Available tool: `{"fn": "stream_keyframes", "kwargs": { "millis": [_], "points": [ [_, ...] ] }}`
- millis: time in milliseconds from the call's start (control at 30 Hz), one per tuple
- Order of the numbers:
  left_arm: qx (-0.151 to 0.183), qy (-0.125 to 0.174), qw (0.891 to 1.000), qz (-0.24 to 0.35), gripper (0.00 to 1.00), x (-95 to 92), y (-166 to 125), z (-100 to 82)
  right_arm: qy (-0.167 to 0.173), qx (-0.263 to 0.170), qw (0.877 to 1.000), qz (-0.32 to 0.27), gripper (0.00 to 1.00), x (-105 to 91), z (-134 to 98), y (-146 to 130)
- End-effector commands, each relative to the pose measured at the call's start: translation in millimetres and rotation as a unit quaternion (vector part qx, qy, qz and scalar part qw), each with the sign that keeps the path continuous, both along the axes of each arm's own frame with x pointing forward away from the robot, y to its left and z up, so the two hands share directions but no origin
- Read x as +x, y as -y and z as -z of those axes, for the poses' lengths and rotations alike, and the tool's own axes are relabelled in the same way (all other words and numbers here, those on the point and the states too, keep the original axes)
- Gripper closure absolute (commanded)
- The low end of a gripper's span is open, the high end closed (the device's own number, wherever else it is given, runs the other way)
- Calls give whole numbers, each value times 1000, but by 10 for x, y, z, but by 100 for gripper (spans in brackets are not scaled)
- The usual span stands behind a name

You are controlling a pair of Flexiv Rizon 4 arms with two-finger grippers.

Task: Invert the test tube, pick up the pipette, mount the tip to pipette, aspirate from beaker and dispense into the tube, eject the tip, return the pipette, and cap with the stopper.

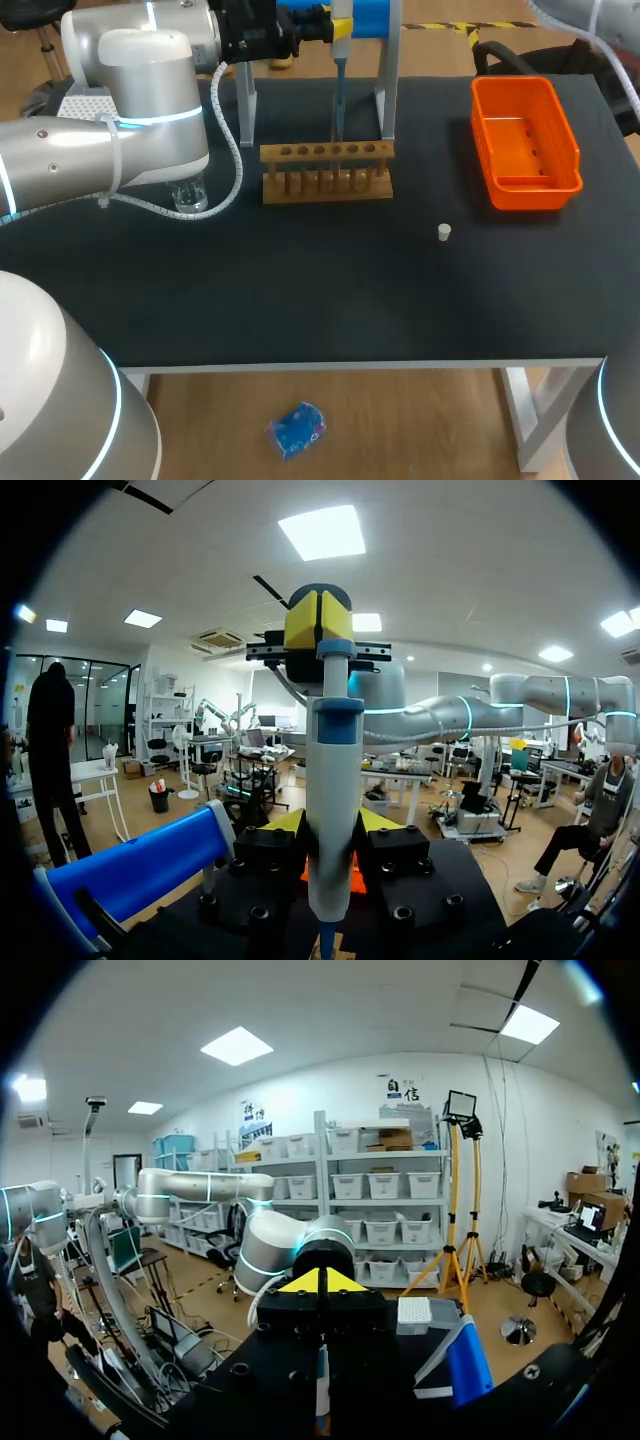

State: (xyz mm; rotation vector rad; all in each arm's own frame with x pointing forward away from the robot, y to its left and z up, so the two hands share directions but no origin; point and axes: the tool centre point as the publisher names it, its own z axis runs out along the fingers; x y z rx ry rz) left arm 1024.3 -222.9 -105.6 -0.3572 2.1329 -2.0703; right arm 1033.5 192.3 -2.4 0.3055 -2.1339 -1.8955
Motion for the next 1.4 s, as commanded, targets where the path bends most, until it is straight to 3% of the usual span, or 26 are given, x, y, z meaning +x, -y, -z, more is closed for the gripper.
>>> {"fn": "stream_keyframes", "kwargs": {
  "millis": [33, 1400],
  "points": [
    [1, 0, 1000, -1, 100, -5, 4, -6, -3, 1, 1000, -16, 100, 50, 29, -5],
    [1, 0, 1000, -1, 100, -5, 4, -6, -18, 7, 1000, -24, 100, -3, 148, -45]
  ]
}}
